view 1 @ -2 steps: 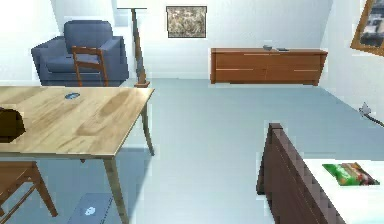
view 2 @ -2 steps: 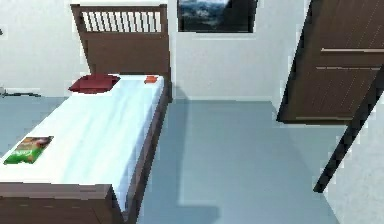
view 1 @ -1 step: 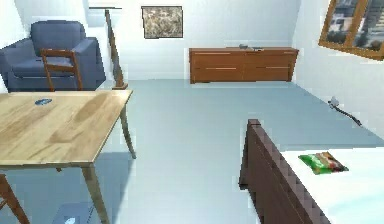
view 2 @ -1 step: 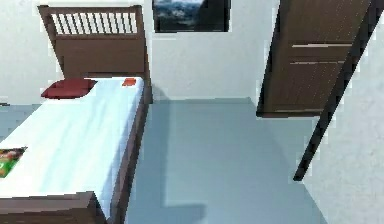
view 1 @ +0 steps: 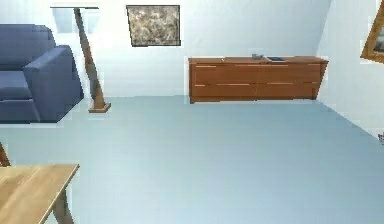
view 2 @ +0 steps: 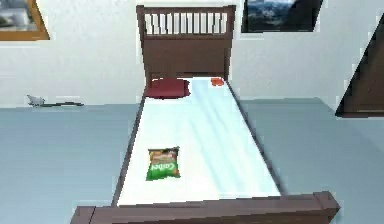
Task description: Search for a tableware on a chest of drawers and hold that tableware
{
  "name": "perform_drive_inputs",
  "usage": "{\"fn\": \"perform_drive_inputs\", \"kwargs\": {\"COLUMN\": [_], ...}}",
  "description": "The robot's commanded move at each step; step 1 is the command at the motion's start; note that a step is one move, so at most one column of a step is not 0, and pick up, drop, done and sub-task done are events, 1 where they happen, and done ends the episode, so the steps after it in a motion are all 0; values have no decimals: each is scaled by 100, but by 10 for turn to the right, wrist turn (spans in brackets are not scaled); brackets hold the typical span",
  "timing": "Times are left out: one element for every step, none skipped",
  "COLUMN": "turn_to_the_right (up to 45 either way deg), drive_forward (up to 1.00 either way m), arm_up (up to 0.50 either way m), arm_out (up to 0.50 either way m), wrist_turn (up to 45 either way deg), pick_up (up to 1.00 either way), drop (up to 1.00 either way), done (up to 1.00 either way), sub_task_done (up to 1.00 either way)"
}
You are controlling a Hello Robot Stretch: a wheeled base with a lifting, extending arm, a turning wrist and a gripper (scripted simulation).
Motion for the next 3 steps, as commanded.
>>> {"fn": "perform_drive_inputs", "kwargs": {"turn_to_the_right": [0, 0, 60], "drive_forward": [100, 100, 0], "arm_up": [0, 0, 0], "arm_out": [0, 0, 0], "wrist_turn": [0, 0, 0], "pick_up": [0, 0, 0], "drop": [0, 0, 0], "done": [0, 0, 0], "sub_task_done": [0, 0, 0]}}
